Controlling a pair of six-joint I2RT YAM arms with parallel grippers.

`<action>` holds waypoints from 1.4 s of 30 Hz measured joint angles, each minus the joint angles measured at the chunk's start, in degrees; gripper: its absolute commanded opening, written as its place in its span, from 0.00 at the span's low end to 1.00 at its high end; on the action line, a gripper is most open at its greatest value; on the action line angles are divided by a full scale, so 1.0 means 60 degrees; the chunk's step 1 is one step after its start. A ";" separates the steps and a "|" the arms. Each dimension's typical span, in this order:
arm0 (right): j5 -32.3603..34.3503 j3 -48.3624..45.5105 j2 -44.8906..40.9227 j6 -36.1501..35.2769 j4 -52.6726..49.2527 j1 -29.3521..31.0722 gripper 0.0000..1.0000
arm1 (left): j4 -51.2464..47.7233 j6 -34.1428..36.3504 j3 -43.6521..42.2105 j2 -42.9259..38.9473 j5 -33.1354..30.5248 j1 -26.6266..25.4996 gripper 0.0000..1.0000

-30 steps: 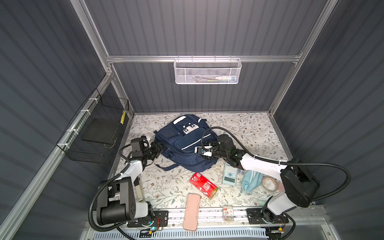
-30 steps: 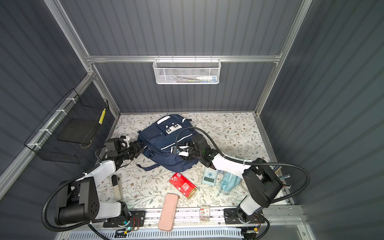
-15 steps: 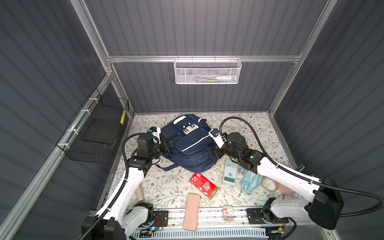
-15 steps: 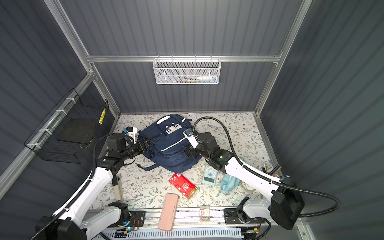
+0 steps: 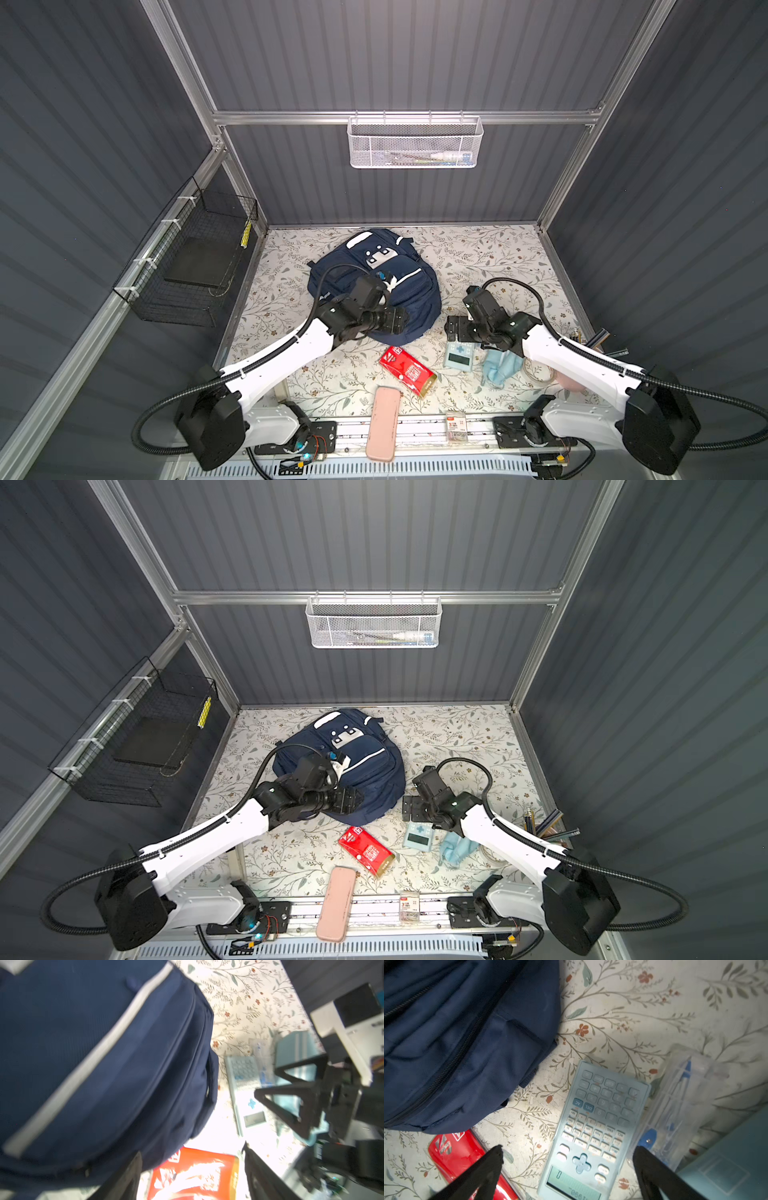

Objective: Pack the student bag
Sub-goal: 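Move the left gripper to the bag opening while the right reaches the calculator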

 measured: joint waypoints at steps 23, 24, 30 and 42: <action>0.0044 -0.0863 0.0062 0.1526 0.0208 0.0459 0.99 | -0.0834 0.3643 0.3075 0.4597 -0.3005 -0.0095 0.00; 0.0186 -0.0805 0.0091 0.1647 0.0007 0.0528 0.99 | -0.0878 0.3606 0.3100 0.4517 -0.3027 -0.0073 0.00; 0.0583 -0.0157 0.0943 0.2142 -0.0703 0.0736 0.99 | -0.1399 0.2962 0.3679 0.3344 -0.2397 0.0630 0.00; 0.1067 0.1038 0.3096 0.2670 -0.1381 0.1224 0.99 | -0.1563 0.2102 0.3646 0.2095 -0.1049 0.1672 0.00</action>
